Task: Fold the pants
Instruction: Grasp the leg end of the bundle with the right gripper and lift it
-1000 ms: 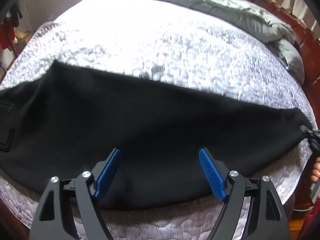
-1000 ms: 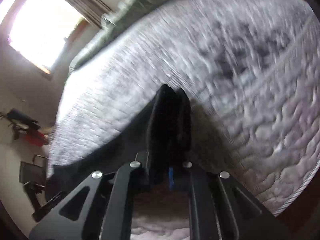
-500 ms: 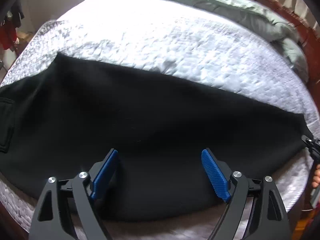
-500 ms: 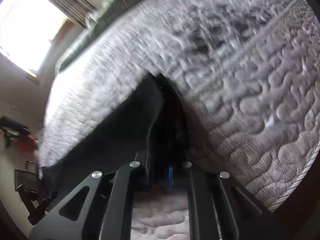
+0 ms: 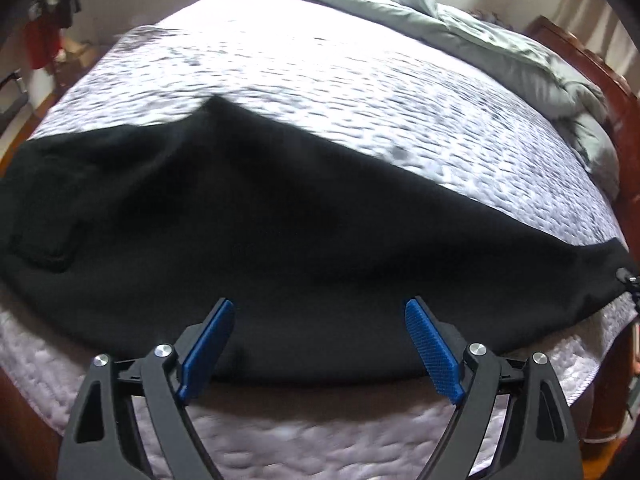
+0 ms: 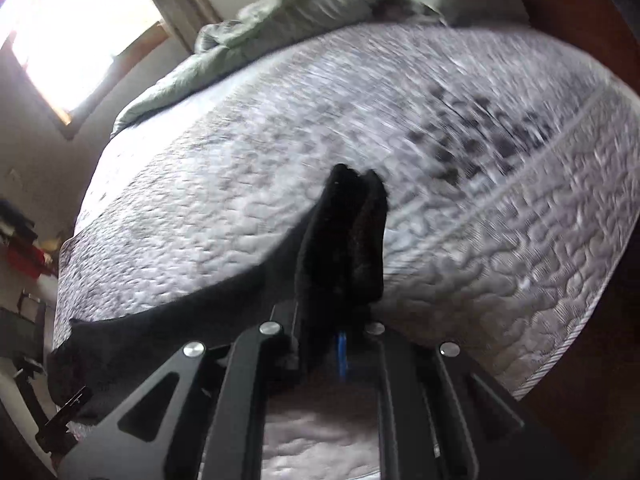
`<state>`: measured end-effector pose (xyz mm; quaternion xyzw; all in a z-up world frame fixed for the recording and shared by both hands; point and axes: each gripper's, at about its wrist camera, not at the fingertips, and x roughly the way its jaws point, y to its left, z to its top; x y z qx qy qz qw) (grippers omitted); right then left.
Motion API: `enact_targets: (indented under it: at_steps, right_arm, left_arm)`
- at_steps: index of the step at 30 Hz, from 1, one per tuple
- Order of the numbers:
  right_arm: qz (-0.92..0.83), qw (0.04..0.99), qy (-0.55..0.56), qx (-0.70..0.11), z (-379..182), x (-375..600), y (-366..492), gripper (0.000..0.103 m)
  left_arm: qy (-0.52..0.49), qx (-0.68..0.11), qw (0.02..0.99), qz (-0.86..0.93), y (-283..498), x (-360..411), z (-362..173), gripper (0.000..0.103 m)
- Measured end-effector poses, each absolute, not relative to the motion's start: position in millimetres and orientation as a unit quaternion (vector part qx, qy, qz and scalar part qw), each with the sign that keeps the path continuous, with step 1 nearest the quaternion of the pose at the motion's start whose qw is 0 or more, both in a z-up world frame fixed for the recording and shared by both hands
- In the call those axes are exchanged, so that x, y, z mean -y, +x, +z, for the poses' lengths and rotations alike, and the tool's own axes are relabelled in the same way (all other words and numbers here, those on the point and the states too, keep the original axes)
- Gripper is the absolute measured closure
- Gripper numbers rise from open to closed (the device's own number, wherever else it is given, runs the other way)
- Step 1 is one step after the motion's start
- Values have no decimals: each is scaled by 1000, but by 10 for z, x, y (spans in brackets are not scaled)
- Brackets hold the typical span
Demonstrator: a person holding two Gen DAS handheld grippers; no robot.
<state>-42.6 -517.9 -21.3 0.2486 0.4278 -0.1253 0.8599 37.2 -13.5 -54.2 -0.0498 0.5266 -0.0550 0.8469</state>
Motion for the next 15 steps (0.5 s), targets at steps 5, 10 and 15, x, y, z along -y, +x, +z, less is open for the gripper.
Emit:
enact_targets:
  at_steps: [5,10,15]
  right_arm:
    - [-81,882,187,-426,132,4472,-262,94]
    - [-41,889,119,-441,278,3693,-22,93]
    - [-3,884,71,-462,239,2947,203,93]
  left_arm:
    - [-60,-516,854,-30,283,-224,-455,15]
    - [-60,-511,857,-22,235,-431,-433,15]
    - [-73,-504,860,-16,189,-687,-392,15]
